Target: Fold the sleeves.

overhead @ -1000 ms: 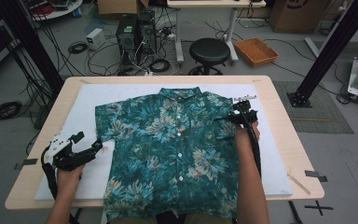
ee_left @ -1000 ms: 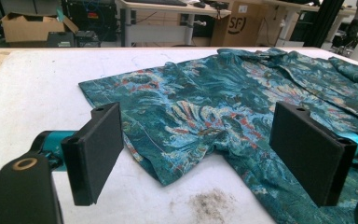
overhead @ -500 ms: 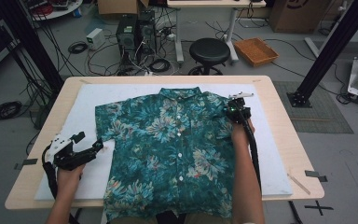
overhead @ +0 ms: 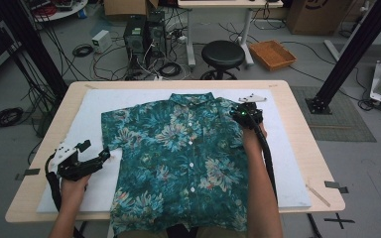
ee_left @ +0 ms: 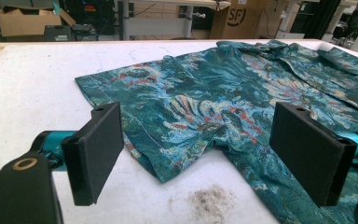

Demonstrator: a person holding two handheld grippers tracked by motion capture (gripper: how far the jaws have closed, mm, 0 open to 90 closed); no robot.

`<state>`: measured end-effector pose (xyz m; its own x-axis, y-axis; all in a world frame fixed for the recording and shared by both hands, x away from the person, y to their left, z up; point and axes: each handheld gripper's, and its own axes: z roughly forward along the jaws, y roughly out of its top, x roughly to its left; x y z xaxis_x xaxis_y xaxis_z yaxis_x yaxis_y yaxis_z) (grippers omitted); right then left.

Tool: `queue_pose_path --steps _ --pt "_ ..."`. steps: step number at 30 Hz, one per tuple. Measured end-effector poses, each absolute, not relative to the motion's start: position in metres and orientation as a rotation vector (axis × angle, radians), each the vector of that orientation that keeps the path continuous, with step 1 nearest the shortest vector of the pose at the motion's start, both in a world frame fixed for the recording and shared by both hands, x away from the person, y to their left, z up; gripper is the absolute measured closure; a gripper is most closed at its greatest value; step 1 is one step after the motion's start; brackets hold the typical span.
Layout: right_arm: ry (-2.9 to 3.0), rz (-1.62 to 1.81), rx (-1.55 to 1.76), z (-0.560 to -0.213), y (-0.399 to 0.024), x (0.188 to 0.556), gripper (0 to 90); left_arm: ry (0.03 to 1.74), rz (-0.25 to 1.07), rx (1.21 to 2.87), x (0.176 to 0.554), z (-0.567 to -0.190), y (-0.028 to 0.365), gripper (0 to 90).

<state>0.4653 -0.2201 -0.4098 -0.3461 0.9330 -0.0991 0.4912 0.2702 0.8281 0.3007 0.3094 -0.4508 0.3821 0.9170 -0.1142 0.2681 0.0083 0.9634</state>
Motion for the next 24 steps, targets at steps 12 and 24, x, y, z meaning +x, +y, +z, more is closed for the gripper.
queue_pose_path --steps 12,24 --pt "1.925 0.945 1.318 -0.412 -0.246 0.430 32.8 1.114 0.728 1.515 0.301 -0.451 0.308 17.7" --pt "1.890 1.117 1.217 -0.425 -0.299 0.357 18.7 1.156 0.747 1.504 0.301 -0.448 0.310 17.7"
